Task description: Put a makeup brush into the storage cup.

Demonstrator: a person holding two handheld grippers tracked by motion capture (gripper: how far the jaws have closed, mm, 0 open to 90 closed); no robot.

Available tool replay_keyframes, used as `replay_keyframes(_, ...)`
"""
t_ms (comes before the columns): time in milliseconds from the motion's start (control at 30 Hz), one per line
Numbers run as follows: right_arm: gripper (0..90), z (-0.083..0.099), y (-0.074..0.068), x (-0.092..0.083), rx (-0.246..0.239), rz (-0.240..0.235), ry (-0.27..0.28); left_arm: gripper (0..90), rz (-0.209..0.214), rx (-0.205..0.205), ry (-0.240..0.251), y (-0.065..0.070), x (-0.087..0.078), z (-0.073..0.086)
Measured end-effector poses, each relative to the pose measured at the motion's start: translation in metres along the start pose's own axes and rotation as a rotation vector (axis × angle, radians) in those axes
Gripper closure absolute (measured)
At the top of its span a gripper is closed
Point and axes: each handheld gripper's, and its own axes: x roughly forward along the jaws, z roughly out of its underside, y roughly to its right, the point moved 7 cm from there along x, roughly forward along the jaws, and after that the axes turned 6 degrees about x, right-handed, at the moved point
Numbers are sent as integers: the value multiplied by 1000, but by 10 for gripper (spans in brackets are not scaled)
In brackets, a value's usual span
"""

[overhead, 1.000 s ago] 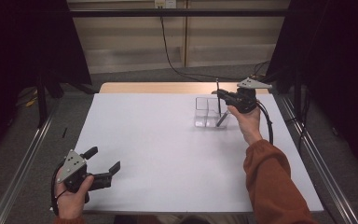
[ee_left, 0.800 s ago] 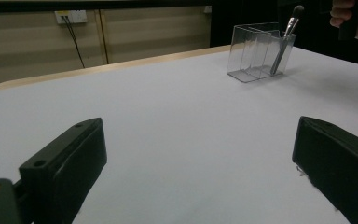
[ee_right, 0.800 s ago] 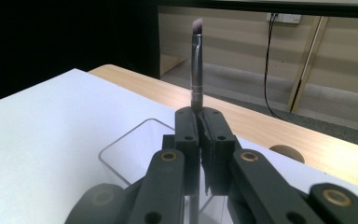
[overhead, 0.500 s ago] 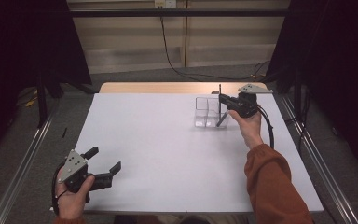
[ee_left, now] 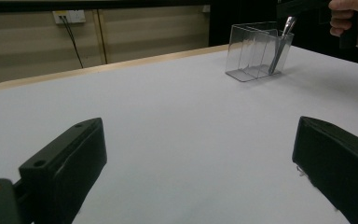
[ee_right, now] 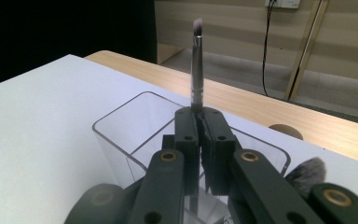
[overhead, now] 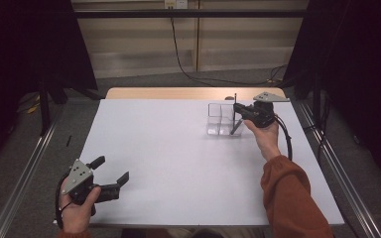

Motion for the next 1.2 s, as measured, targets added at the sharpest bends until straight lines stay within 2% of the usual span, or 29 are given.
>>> replay_keyframes(133, 849, 0, 0, -1, 2, -4, -4, 29, -2, -2, 0, 0, 0, 0)
replay_keyframes(500, 717, -3, 0, -1, 14, -1, 13, 29, -2, -5, -1, -2, 1, 0)
replay_keyframes(733, 583, -4, 3, -5, 17, -4, 22, 29, -3, -6, -5, -2, 3, 0)
replay_keyframes(933, 538, -4, 3, -8, 15, -9, 25, 29, -2, -8, -3, -3, 4, 0)
replay_keyframes(1200, 376, -7, -2, -14, 10, -26, 43, 29, -3, -10, -2, -3, 4, 0)
